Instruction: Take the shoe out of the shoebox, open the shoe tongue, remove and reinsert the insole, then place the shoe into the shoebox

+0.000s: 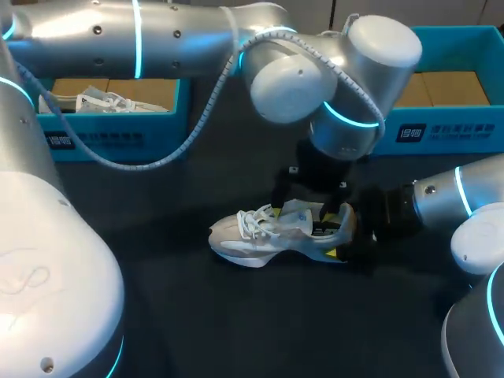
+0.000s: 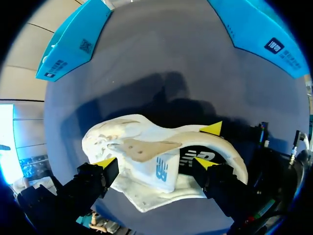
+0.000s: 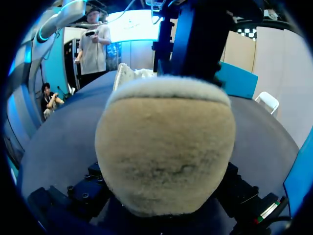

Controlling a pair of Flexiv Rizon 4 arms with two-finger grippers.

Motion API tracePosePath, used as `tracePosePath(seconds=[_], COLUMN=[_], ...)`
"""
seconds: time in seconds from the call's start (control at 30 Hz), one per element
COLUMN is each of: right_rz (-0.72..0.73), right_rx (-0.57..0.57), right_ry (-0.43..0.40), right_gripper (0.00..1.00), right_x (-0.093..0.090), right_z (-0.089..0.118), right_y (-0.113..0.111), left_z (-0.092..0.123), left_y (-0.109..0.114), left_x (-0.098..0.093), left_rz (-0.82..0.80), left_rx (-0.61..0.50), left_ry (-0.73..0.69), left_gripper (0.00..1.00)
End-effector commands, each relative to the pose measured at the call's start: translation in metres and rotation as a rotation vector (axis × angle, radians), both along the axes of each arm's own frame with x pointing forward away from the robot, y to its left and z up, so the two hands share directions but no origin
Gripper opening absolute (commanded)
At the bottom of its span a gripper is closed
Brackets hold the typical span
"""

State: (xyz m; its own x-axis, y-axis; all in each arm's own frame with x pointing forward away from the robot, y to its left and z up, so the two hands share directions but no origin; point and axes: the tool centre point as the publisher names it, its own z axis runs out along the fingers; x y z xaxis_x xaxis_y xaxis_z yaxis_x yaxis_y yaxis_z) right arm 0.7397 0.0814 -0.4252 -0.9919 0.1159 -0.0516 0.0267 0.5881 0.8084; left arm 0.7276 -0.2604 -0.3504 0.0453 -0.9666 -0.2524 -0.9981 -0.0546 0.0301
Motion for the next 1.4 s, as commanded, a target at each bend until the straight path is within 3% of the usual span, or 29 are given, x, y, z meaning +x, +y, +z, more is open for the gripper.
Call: tracePosePath(seconds=[0.03,0.67,0.9,0.97,1.13,1.27,1.33,1.4], right_rz=[-0.002,-0.002,-0.002,-0.002,-0.002,-0.002,-0.002,-0.002], right_rx=[-0.007,-0.007,-0.007,-0.007,-0.007,-0.007,-0.007,-0.007], right_ry=[0.000,0.000,0.000,0.000,0.000,0.000,0.000,0.000], right_gripper=[0.00,0.00,0.00,0.00,0.00,0.00,0.00,0.00], right_x=[-0.001,-0.001,-0.001,-0.001,-0.001,-0.001,-0.001,-0.001], right_z=[-0.004,-0.004,-0.004,-0.004,-0.004,-0.004,-0.004,-0.004], right_y=[0.006,0.006,0.006,0.006,0.006,0.006,0.006,0.006], left_z=[-0.007,-0.024,-0.011,-0.003,0.009,0.018,0.022,0.024], left_y=[-0.007,0.022,0.038,0.042,0.047,0.050,0.051,0.053], left_x=[-0.005,-0.004,-0.007,-0.009,-0.012,-0.014,-0.016,-0.017], left_rz=[0.031,0.052,0.041,0.032,0.017,0.006,-0.002,-0.008], left_rx=[0.069,0.145,0.137,0.125,0.106,0.094,0.086,0.084], left_ry=[-0.005,0.000,0.003,0.004,0.013,0.043,0.050,0.057], left_gripper=[1.00,1.00,1.00,0.94,0.92,0.77,0.56,0.49])
